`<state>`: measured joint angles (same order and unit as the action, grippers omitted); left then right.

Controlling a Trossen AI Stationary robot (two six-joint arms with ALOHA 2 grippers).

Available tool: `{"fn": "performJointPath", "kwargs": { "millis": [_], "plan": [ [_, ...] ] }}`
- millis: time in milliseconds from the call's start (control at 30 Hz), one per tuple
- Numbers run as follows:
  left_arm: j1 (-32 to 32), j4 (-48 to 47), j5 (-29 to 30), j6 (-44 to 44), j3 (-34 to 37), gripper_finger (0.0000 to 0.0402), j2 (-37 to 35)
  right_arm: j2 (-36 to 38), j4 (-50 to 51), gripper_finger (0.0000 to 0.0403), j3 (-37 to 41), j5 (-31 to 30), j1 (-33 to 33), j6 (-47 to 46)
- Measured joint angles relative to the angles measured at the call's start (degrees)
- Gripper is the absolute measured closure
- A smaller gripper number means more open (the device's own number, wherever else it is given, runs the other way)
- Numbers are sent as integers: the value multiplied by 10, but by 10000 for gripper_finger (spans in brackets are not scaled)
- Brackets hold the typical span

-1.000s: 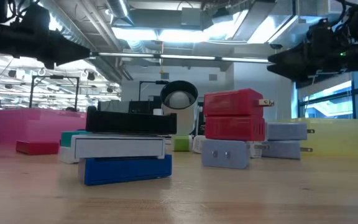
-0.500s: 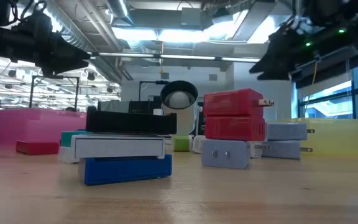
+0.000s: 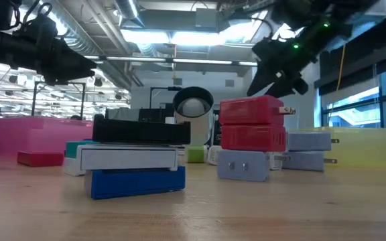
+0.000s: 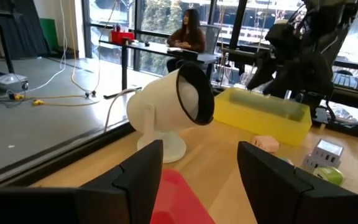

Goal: Pick & Place Office items
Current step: Put the light orange charger adapter into the yellow bin

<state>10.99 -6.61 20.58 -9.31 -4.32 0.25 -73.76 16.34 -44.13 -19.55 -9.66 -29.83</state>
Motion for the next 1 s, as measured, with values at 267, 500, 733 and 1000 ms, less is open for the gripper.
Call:
{"fn": "performJointPath", "kwargs": {
  "millis": [267, 500, 733, 1000],
  "plan": [
    [0, 0, 0, -6, 0, 197, 0, -117, 151, 124, -89, -20, 14, -51],
    [0, 0, 0, -5, 0, 199, 0, -177, 158, 124, -92, 12, 14, -62],
    [0, 0, 0, -6, 0, 198, 0, -214, 156, 124, -93, 42, 14, -57],
    [0, -1, -1, -6, 0, 197, 0, -224, 157, 124, -93, 62, 14, -42]
  ]
}}
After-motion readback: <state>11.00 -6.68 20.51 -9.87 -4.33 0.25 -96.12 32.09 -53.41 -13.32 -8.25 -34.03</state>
